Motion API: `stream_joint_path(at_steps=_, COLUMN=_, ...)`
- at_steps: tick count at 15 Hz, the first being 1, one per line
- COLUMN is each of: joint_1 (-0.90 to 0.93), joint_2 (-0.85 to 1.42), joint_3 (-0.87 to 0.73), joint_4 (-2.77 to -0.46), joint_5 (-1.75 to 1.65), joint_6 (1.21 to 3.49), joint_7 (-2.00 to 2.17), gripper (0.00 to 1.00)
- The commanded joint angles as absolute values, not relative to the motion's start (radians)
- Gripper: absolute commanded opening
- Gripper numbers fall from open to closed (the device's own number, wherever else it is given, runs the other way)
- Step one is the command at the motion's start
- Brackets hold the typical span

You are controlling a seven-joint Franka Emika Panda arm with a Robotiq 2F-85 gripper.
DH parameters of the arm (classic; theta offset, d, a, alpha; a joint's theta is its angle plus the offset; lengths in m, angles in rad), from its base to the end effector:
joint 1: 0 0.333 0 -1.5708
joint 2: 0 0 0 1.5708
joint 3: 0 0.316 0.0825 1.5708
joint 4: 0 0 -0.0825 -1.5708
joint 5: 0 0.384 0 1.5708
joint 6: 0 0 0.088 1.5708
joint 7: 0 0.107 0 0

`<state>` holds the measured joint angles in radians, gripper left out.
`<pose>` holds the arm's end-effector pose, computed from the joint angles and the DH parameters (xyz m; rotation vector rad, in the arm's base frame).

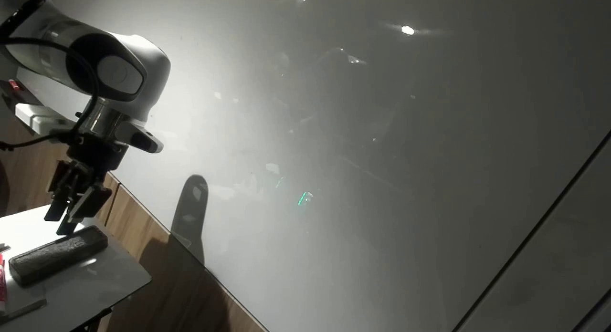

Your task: Use the eraser to wipe the whiteboard.

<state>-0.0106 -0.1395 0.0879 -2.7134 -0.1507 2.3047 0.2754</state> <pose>0.3695 0.0242 0.2514 2.9614 -0.1250 -0.3678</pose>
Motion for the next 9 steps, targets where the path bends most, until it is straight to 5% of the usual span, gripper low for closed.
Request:
stream_joint_path(at_steps=1, joint_1=0.007, joint_2=-0.207, joint_3=0.077, joint_4=-2.733, joint_5=-0.148, joint_6=2.408, joint_7=0.216, gripper=0.35)
stream_joint_path(at_steps=4, joint_1=0.005, joint_2=-0.224, joint_3=0.082, joint_4=-2.761, joint_5=-0.174, joint_6=2.501, joint_7=0.194, gripper=0.68)
stream_joint_path(at_steps=9, joint_1=-0.005, joint_2=-0.165, joint_3=0.091, joint_4=-2.754, joint_5=-0.229, joint_6=2.541, joint_7=0.210, gripper=0.96)
